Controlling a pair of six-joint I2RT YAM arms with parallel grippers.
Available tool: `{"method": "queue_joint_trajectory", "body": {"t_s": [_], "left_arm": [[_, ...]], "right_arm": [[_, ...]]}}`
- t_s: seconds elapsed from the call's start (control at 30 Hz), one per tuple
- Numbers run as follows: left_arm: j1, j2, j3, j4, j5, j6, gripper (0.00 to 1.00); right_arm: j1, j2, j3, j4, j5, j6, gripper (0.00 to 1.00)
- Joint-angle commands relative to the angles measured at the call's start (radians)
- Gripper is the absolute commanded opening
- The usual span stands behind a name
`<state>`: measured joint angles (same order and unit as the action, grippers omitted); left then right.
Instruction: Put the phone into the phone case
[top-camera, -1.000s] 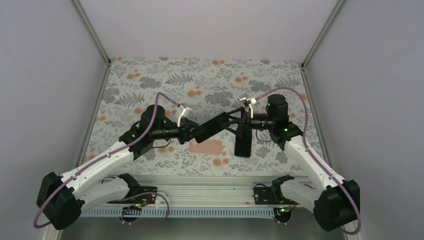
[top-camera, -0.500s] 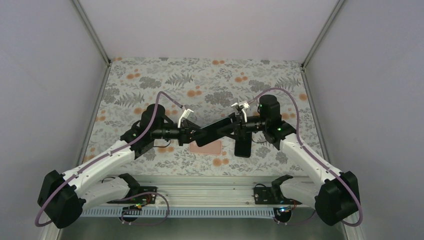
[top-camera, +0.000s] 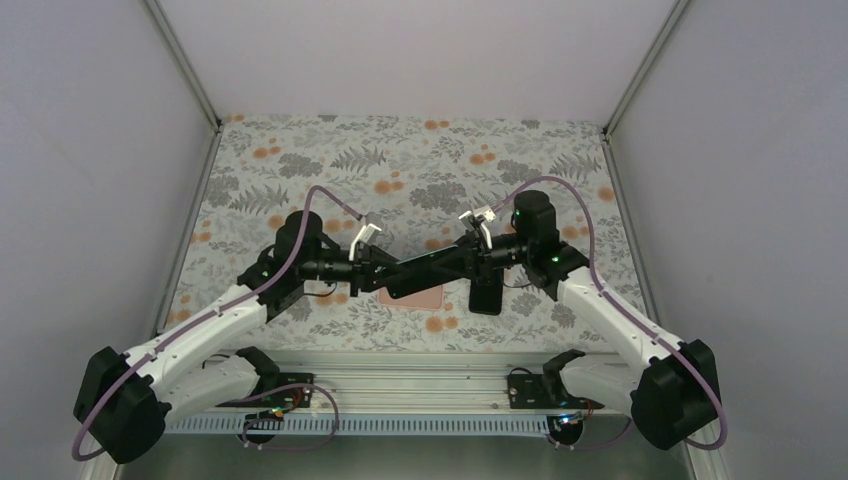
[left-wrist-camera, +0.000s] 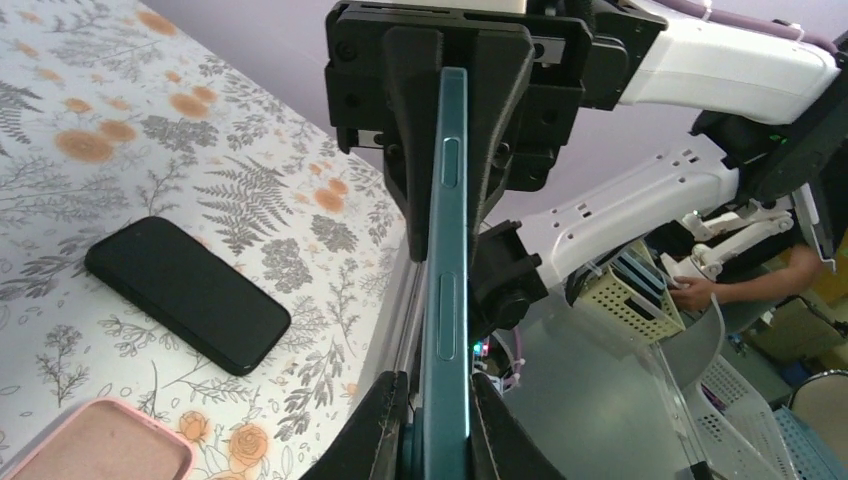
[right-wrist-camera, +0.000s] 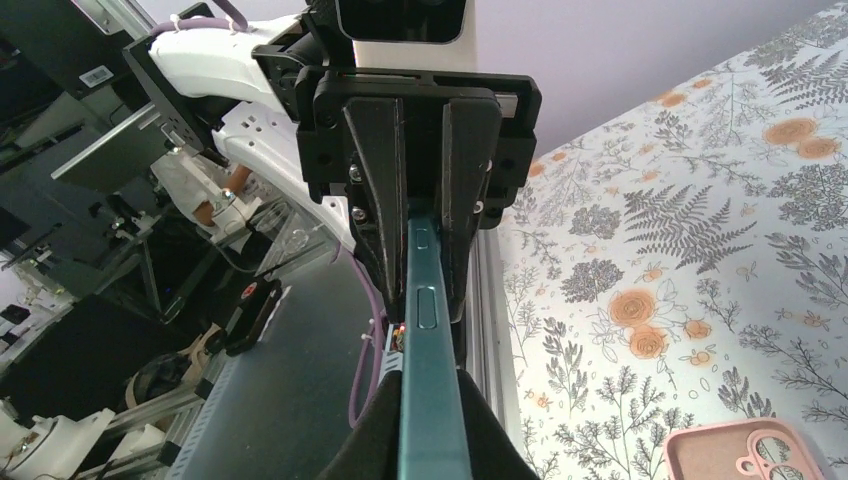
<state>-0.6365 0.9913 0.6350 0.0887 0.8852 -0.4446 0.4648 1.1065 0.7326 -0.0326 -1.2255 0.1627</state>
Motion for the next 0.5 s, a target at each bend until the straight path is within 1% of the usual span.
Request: {"method": "queue_joint_trajectory", "body": {"t_s": [0.0, 0.07, 0.13, 0.3, 0.4, 0.47], "left_arm": [[0.028, -0.022, -0.016, 0.032, 0.000, -0.021, 0.08], [0.034, -0.027, -0.021, 0.023, -0.008, -0.014, 0.09], [0.039, -0.030, -0.018, 0.006, -0.026, -0.006, 0.14], [0.043, -0.033, 0.017, -0.090, -0.139, 0.024, 0.38], [0.043, -0.030, 0.046, -0.158, -0.235, 0.030, 0.49], [0.043, -0.025, 0.060, -0.195, -0.292, 0.026, 0.59]], "right_arm": [[0.012, 0.001, 0.004, 0.062, -0.041, -0.011, 0.04], [0.013, 0.000, 0.002, 0.071, -0.046, -0.004, 0.04], [0.016, -0.003, -0.002, 0.077, -0.037, 0.005, 0.04], [0.018, -0.012, -0.027, 0.102, 0.028, 0.055, 0.04], [0.019, -0.013, -0.052, 0.131, 0.093, 0.098, 0.04], [0.021, -0.009, -0.066, 0.143, 0.141, 0.131, 0.04]]}}
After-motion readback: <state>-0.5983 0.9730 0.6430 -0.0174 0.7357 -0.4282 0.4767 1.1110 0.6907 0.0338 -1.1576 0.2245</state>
